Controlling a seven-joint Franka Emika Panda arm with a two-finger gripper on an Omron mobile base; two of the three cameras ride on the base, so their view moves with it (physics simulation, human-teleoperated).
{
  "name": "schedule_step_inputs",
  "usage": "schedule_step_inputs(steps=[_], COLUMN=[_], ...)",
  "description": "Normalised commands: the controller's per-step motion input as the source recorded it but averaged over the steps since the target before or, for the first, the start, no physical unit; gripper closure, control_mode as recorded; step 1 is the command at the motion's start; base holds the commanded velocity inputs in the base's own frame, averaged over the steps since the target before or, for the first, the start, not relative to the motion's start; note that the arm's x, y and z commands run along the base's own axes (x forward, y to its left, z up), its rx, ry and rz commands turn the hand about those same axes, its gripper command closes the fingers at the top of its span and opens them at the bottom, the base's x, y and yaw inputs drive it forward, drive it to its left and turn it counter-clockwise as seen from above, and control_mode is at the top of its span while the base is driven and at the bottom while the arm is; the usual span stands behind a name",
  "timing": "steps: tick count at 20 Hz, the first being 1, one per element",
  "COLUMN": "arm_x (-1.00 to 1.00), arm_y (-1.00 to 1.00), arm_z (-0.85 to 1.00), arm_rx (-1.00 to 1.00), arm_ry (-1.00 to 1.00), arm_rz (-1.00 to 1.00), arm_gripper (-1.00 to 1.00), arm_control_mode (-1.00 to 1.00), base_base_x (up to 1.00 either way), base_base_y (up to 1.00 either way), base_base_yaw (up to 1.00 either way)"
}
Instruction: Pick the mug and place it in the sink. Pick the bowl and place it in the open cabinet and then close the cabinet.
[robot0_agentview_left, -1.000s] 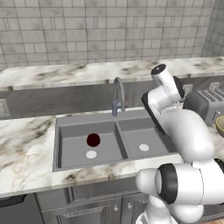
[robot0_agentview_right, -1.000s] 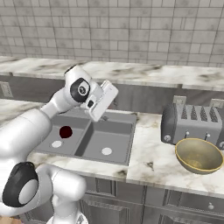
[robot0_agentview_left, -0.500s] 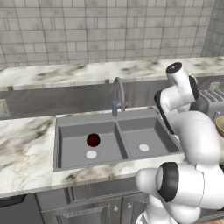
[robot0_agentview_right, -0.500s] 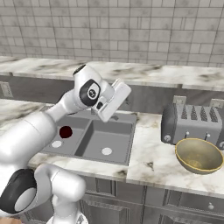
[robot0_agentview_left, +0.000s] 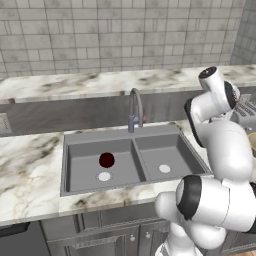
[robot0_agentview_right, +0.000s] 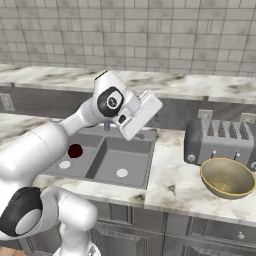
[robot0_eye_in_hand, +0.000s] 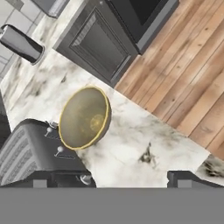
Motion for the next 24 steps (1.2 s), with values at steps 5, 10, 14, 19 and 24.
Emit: schedule_step_inputs(steps=[5, 10, 14, 19, 24], arm_x=[-0.1, -0.04, -0.02, 0.05, 0.2], arm_y=[-0.08, -0.04, -0.06, -0.03, -0.03], arm_z=[-0.23, -0.31, -0.4, -0.45, -0.38], arm_rx=[0.03, 0.04, 0.01, 0.0, 0.0], arm_ry=[-0.06, -0.13, -0.16, -0.14, -0.12], arm_rz=[-0.14, -0.12, -0.08, -0.09, -0.06], arm_gripper=[-1.0, -1.0, -1.0, -1.0, -1.0], arm_control_mode=[-1.0, -1.0, -1.0, -1.0, -1.0], base_base_x=[0.0, 0.0, 0.0, 0.0, 0.0], base_base_y=[0.0, 0.0, 0.0, 0.0, 0.0], base_base_yaw=[0.0, 0.0, 0.0, 0.0, 0.0])
